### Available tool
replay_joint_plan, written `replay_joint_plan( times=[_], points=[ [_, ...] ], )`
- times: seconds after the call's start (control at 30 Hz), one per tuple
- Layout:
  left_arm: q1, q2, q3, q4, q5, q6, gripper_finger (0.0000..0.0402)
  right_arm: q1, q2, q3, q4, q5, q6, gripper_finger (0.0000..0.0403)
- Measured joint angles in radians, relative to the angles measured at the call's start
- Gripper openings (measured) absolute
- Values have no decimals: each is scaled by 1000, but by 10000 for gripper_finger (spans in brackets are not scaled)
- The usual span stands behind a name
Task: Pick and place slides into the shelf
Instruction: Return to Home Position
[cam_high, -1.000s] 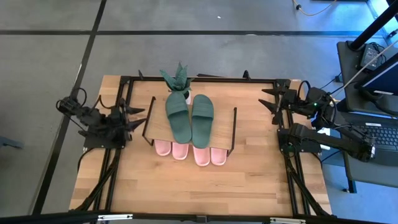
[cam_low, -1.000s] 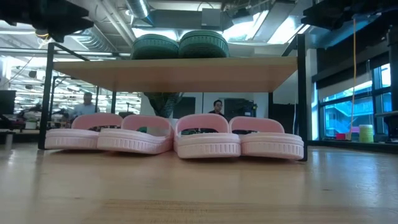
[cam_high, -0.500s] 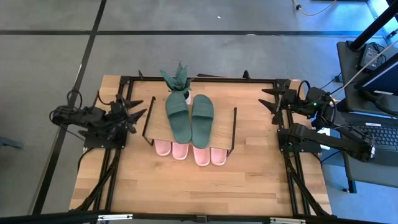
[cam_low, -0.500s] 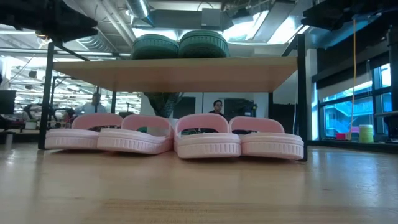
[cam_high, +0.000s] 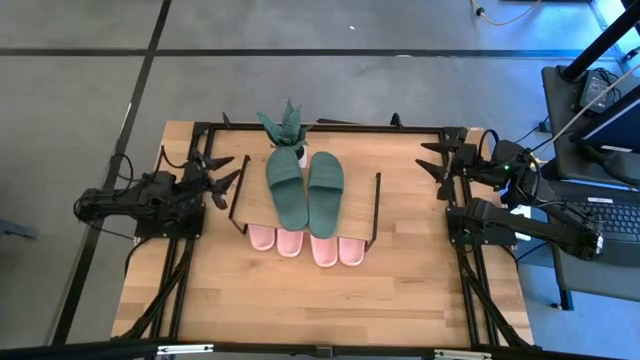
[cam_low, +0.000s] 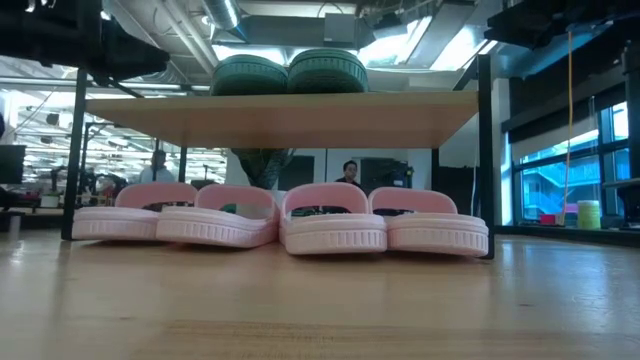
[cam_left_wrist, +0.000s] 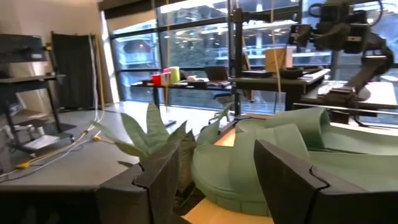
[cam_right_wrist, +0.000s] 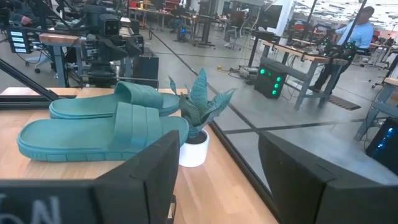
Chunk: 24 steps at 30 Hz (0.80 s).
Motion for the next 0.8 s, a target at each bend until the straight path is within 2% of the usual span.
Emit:
replay_joint_plan(
  times=[0.07,0.23,0.4,0.57,0.8],
  points=[
    [38,0,0,-4,38,1,196,0,0,0,0,0,0,220],
    [143,0,0,-66,56,-34,196,0,0,0,-3,0,0,220],
    [188,0,-1,-125,86,-86,196,0,0,0,-40,0,10,220],
    [188,0,-1,-51,182,-54,196,0,0,0,-53,0,24,220],
    [194,0,-44,108,192,-4,196,0,0,0,-52,0,22,220]
  ],
)
